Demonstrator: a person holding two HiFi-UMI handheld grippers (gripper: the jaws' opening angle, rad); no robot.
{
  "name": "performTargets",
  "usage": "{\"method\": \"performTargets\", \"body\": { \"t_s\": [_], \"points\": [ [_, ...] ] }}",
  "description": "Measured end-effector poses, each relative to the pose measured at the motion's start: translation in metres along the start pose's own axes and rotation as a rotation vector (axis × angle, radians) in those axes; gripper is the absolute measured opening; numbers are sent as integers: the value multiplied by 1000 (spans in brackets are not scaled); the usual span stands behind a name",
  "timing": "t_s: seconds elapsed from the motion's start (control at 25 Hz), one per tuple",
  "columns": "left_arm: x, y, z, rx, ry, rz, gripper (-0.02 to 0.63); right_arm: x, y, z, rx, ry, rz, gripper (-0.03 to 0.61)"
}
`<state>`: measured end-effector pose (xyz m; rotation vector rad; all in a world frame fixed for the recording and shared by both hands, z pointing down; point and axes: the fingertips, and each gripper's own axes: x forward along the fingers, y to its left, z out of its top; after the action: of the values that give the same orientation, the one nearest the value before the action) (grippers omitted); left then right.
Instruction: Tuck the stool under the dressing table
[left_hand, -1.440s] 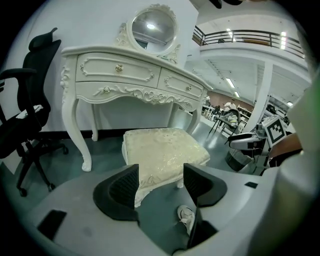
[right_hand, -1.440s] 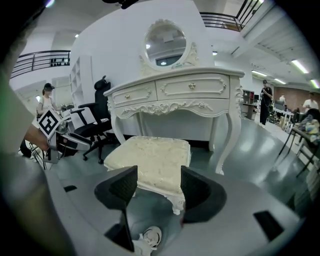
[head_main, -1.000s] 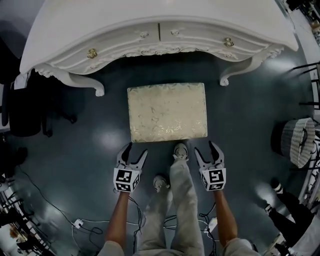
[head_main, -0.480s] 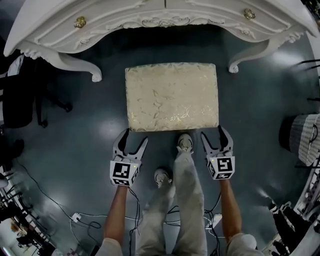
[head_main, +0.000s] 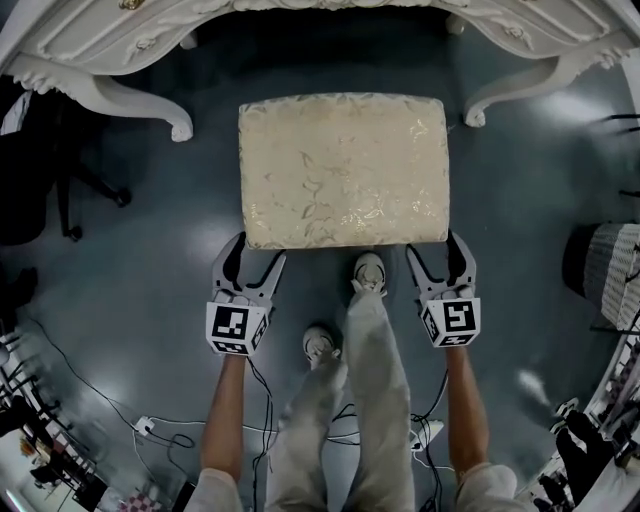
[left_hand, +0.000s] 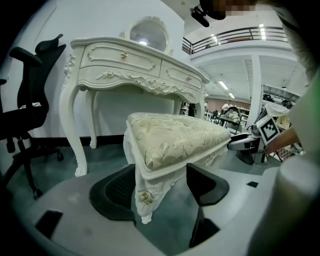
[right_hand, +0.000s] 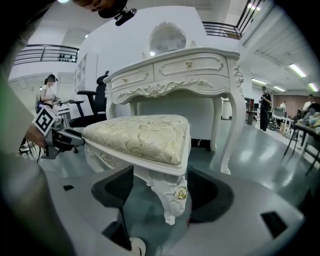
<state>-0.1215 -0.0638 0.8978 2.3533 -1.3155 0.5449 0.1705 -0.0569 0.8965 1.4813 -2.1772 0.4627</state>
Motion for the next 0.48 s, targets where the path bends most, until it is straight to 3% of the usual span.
{"method": "performTargets", "body": {
  "t_s": [0.2,0.48],
  "points": [
    [3,-2,-1,-11,-35,-25,295,4,-4,0,-13,-22,-16,310],
    [6,-2,0,17,-13,-75,295,6,-9,0,-31,-27,-51,275]
  ]
}}
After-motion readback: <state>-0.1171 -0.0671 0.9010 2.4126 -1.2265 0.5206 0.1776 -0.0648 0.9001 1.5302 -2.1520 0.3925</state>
